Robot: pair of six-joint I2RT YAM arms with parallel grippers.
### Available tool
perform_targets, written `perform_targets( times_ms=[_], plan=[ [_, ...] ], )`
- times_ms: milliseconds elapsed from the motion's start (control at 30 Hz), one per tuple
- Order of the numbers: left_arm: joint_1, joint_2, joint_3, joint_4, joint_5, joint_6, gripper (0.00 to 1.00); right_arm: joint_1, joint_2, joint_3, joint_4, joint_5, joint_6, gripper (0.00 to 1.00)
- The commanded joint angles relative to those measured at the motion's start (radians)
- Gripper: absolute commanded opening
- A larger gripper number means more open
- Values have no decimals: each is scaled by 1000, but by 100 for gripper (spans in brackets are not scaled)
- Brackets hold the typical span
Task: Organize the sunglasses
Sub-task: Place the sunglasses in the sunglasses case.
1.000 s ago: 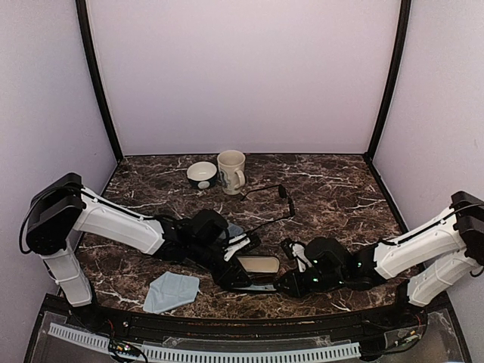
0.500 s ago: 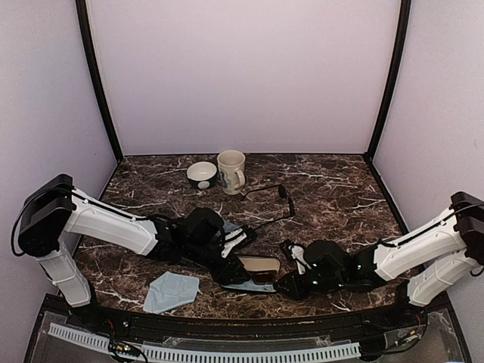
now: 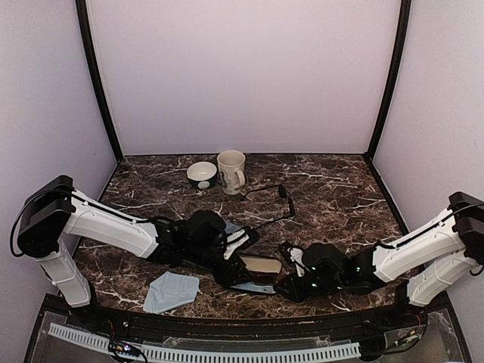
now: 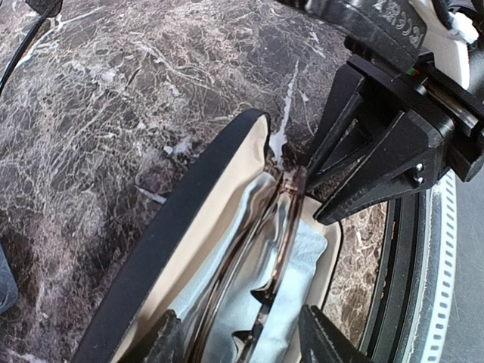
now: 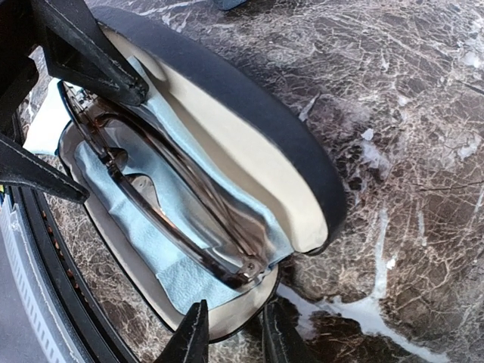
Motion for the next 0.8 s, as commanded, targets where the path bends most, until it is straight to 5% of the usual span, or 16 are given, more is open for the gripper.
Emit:
perform_targets(
  times_ms=[0, 567, 767],
  plan=[
    [-7, -49, -12, 23, -24, 32, 55, 15, 15, 4, -45, 23, -21, 25],
    [-13, -186, -130, 66, -75, 9, 56, 16, 5, 18, -78, 53, -24, 24],
    [-48, -211, -129, 54, -107, 134, 57, 16, 13, 34, -86, 52, -35, 24]
  ],
)
